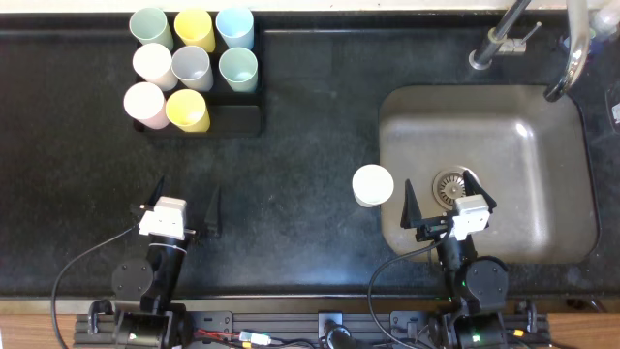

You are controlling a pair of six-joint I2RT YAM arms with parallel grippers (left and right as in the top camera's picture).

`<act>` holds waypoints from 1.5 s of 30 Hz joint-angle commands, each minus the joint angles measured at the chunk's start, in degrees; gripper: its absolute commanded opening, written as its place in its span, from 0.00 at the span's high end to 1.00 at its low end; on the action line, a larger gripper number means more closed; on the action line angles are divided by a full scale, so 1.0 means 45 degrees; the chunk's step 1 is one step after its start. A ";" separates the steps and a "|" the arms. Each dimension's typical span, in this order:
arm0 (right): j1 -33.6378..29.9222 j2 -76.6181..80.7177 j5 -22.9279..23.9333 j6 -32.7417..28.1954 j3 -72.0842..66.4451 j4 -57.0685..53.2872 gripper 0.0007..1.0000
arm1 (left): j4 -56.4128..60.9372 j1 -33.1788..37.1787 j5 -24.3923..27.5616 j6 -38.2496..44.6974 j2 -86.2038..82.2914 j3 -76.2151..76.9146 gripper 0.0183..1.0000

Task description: Store Cups

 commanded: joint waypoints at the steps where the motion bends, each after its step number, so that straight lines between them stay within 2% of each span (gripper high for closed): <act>1: -0.0019 -0.0117 0.0019 -0.0044 -0.0170 0.0063 0.01 | -0.0058 0.0083 0.0131 0.0151 -0.0131 -0.0024 0.00; 26: -0.0019 -0.0005 0.0107 -0.0044 -0.0102 0.0102 0.00 | -0.0058 0.0083 0.0131 0.0151 -0.0131 -0.0024 0.00; 31: -0.0029 0.2050 0.0146 -0.0097 0.1991 -0.0384 0.00 | -0.0058 0.0083 0.0131 0.0151 -0.0131 -0.0024 0.00; 34: -0.0024 0.4017 0.0228 -0.0092 0.4517 -0.2108 0.00 | -0.0058 0.0083 0.0131 0.0151 -0.0131 -0.0024 0.00; 42: -0.0024 0.9005 0.0160 0.0058 1.2279 -0.8990 0.00 | -0.0058 0.0083 0.0131 0.0151 -0.0131 -0.0024 0.00; 45: -0.0024 1.0715 -0.0413 0.0058 1.4333 -1.1006 0.00 | -0.0058 0.0083 0.0131 0.0151 -0.0131 -0.0024 0.00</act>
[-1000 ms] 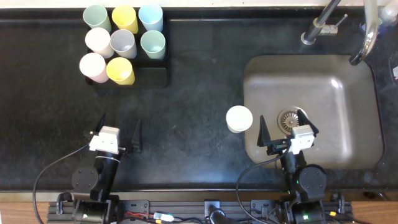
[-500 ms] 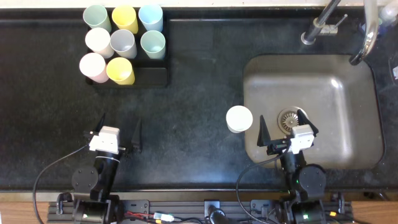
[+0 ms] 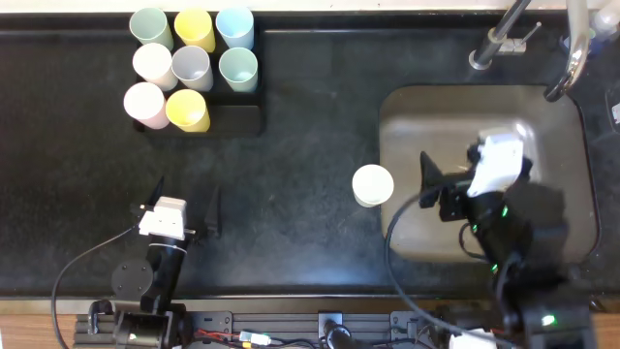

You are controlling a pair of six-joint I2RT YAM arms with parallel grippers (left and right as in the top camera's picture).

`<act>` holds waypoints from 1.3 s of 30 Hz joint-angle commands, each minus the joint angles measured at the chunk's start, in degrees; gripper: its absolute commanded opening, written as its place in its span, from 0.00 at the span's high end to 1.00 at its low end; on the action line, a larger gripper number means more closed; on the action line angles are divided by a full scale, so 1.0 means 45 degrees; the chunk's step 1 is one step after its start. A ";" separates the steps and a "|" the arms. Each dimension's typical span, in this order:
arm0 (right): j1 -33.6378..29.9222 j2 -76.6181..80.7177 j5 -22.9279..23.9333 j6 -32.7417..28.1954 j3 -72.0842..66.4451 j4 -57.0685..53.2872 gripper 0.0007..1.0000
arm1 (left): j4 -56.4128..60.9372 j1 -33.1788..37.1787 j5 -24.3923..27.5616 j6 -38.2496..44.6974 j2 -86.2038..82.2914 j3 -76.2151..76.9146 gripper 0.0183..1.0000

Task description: Store Cups

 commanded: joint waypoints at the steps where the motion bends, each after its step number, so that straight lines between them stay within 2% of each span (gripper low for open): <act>1: -0.0024 0.2278 -0.0952 0.0039 0.2696 -0.2025 0.00 | -0.0058 0.0083 0.0126 0.0151 -0.0121 -0.0024 0.00; 6: -0.0024 0.5207 -0.3026 0.0029 0.4838 -0.5032 0.00 | -0.0058 0.0083 0.0126 0.0151 -0.0121 -0.0024 0.00; 13: -0.0024 0.8403 -0.3832 0.0097 0.5401 -0.7310 0.00 | -0.0058 0.0083 0.0126 0.0151 -0.0121 -0.0024 0.00; 19: -0.0024 1.0122 -0.3565 0.0141 0.5401 -0.7640 0.00 | -0.0058 0.0083 0.0126 0.0151 -0.0121 -0.0024 0.00; 23: 0.0136 1.0987 -0.2691 0.0685 0.5391 -0.7839 0.00 | -0.0058 0.0083 0.0126 0.0151 -0.0121 -0.0024 0.00; 30: 0.0903 1.1890 -0.1447 0.0874 0.5343 -0.7985 0.00 | -0.0058 0.0083 0.0126 0.0151 -0.0121 -0.0024 0.00; 33: 0.1035 1.1987 -0.0544 0.1379 0.5163 -0.7786 0.00 | -0.0058 0.0083 0.0126 0.0151 -0.0121 -0.0024 0.00; 39: 0.1307 1.2002 -0.0345 0.1477 0.4668 -0.7096 0.00 | -0.0058 0.0083 0.0126 0.0151 -0.0121 -0.0024 0.00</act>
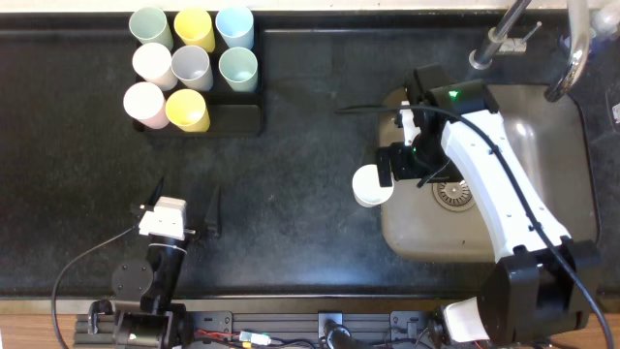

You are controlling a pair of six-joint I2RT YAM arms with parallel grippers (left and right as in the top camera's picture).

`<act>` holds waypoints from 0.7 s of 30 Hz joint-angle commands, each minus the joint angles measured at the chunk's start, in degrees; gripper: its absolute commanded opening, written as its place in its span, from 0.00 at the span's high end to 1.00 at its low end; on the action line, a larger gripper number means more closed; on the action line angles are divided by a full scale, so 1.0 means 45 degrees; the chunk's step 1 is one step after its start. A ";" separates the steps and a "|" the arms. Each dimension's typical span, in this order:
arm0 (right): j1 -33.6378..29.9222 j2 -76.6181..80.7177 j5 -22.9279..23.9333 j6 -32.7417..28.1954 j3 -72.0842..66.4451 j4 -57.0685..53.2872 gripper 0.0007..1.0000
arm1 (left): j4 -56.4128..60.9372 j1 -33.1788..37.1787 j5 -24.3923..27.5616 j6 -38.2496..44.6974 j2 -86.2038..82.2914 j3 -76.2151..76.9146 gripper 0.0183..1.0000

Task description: Store Cups

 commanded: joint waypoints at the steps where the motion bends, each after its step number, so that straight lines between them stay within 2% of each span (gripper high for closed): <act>1: 0.0350 0.0053 0.0515 0.0282 -0.0321 0.0379 0.00 | -0.0053 0.0083 0.0126 0.0151 -0.0121 -0.0024 0.00; 12: 0.0709 0.0136 0.0505 0.0520 -0.1146 0.1175 0.01 | -0.0053 0.0083 0.0126 0.0151 -0.0121 -0.0024 0.00; 21: 0.1180 0.0262 0.0510 0.0607 -0.1350 0.1739 0.13 | -0.0053 0.0083 0.0126 0.0151 -0.0121 -0.0024 0.00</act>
